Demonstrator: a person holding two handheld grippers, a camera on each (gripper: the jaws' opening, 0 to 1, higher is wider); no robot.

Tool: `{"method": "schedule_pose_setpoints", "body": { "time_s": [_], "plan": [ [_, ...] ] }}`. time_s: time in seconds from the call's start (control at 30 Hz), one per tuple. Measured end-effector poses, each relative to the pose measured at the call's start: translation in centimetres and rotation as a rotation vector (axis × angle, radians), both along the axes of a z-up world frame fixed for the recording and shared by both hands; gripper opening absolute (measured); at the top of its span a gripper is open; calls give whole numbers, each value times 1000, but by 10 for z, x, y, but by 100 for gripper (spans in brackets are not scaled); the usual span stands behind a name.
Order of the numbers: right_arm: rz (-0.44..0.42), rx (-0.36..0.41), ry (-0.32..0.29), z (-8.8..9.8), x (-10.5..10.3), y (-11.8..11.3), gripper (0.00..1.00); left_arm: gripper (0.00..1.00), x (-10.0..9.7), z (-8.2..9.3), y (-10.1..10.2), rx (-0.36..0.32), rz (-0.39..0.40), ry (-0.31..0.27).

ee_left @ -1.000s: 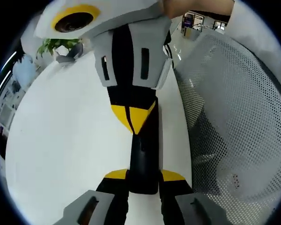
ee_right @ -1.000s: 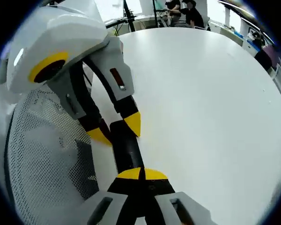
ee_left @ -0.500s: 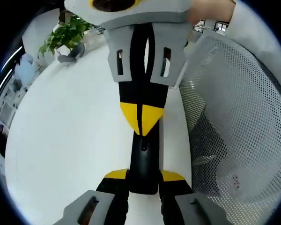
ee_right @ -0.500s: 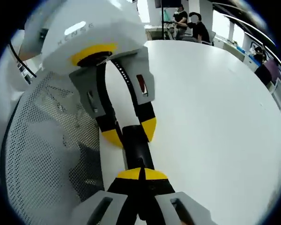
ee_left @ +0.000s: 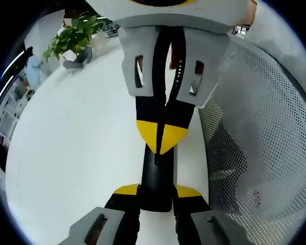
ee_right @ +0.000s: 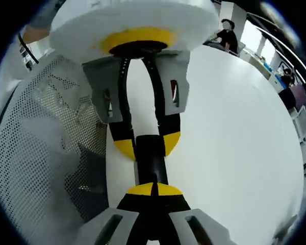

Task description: Press the specified remote control buttons in sequence, fully releasing each button before pressing the next.

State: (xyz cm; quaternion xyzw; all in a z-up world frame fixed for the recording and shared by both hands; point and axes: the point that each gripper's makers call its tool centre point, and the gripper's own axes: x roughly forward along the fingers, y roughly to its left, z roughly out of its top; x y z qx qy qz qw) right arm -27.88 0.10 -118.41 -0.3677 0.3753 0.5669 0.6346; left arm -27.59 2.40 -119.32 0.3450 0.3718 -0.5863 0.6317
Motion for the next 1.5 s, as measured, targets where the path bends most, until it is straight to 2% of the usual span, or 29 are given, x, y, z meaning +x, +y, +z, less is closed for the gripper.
{"method": "schedule_pose_setpoints", "body": {
  "time_s": [0.1,0.27,0.4,0.7,0.8,0.83,0.9,1.07,1.13,1.23,1.5],
  "plan": [
    [-51,44,18,1,2,-2,0,24,0,0,0,-2,4,0],
    [-33,81,48,4,3,-3,0,24,0,1,-1,-5,3,-1],
    [13,64,23,4,1,-2,0,24,0,1,-2,-9,5,0],
    [73,8,19,-1,4,1,0,24,0,2,-3,-24,16,3],
    [155,1,-55,-1,3,1,0,24,1,2,-3,-36,23,6],
    [214,-4,-104,-1,2,0,0,24,1,2,-3,-39,21,5],
    [218,7,-133,-1,1,0,0,24,1,2,-3,-46,23,5],
    [161,54,-116,0,3,0,0,24,1,2,-4,-50,31,4],
    [180,59,-137,0,1,1,0,24,1,2,-4,-49,32,4],
    [259,30,-182,1,1,4,0,24,1,2,-4,-43,31,2],
    [259,44,-157,1,2,7,0,24,1,1,-3,-44,33,4]
  ]
}}
